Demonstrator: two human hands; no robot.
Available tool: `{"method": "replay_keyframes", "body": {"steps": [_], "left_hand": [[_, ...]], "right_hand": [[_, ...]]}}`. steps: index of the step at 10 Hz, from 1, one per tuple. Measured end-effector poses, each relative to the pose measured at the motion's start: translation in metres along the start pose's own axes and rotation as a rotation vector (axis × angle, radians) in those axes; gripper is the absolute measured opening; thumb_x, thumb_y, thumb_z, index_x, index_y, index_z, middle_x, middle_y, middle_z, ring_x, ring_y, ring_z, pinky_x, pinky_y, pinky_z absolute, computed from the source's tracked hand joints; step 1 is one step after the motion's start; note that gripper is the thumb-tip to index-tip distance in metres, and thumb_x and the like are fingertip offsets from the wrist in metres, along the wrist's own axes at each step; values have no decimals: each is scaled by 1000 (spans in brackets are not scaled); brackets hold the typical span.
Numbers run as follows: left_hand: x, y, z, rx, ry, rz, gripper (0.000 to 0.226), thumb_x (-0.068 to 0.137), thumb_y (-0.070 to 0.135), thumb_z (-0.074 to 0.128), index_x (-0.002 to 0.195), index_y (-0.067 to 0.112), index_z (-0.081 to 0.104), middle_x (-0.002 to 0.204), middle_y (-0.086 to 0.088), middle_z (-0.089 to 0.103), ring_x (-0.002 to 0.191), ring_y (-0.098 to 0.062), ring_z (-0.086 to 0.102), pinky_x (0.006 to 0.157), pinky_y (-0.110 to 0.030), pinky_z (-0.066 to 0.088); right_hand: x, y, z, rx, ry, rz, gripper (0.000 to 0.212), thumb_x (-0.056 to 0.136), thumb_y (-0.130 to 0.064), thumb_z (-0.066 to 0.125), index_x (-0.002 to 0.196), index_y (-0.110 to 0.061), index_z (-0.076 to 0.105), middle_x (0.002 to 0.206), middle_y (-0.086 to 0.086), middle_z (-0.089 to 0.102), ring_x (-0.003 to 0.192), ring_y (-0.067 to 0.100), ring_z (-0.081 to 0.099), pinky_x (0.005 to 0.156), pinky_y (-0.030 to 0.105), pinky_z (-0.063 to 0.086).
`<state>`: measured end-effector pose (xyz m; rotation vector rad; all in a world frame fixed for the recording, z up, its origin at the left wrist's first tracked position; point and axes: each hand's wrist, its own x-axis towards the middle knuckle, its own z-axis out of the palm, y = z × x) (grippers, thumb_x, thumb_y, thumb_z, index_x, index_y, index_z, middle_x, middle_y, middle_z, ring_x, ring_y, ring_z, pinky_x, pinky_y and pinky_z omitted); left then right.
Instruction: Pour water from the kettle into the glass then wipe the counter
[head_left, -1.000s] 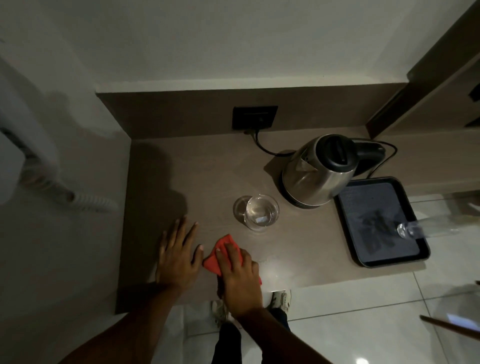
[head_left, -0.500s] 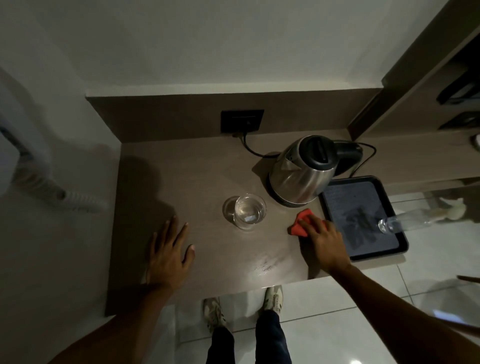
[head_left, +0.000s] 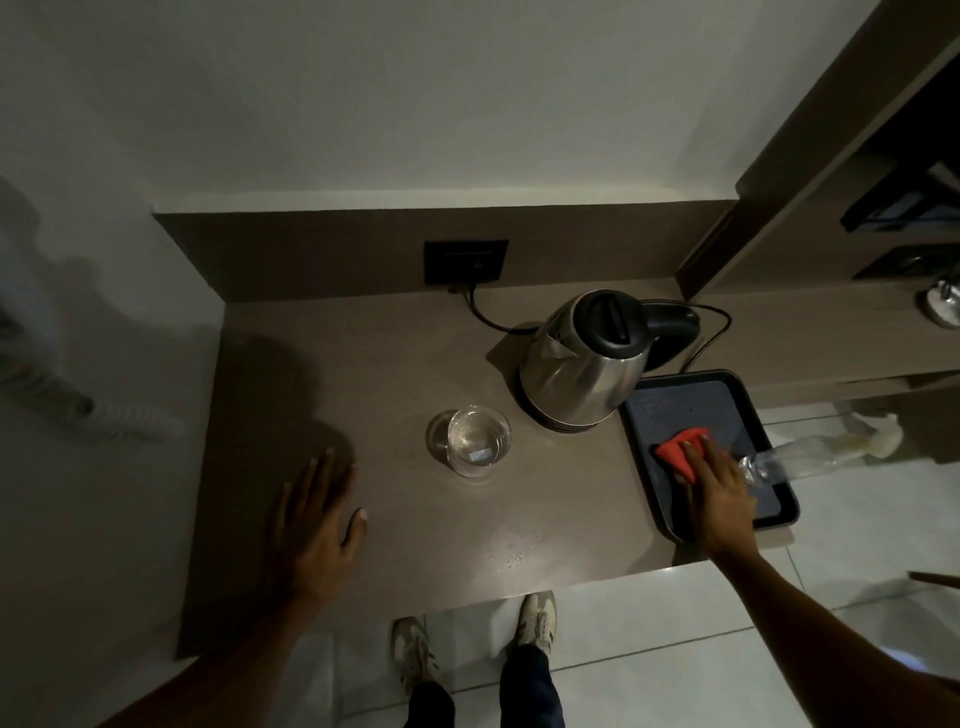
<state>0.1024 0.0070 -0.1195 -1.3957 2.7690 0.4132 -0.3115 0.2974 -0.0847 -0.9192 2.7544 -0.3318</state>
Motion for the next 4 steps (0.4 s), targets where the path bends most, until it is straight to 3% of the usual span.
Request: {"method": "replay_keyframes", "body": {"steps": [1,2,3,4], "left_hand": [[-2,2,-1,15,-7,15,61,96,55,22,150,30,37,162,-7,31,149,-26,30,115,-50,27],[-1,3,-3,45,-37,0,60,93,48,30,149,27,39,162,-8,31,148,-28,32,114,-52,29],[-5,8,-11,89,-93,12,65,98,51,16,147,19,43,159,-13,35,147,-33,34,113,-56,32],[-2,15,-16,103,-127,3,79,95,59,0,151,16,35,161,-18,30,148,-37,29,115,-59,29]], "right_hand": [[-2,-4,6,-26,-22,37,66,93,-56,28,152,-24,24,160,8,20,145,36,13,106,66,20],[2,3,4,-103,-123,42,81,84,-75,12,153,-34,0,164,-3,-4,148,24,-7,111,63,4],[6,1,-12,-150,-229,57,94,74,-85,3,153,-35,-6,162,-4,-15,147,22,-16,111,65,-4],[-7,-26,-9,-113,-133,-65,85,81,-81,9,153,-37,-2,162,-5,-18,144,18,-24,108,63,-9]]}}
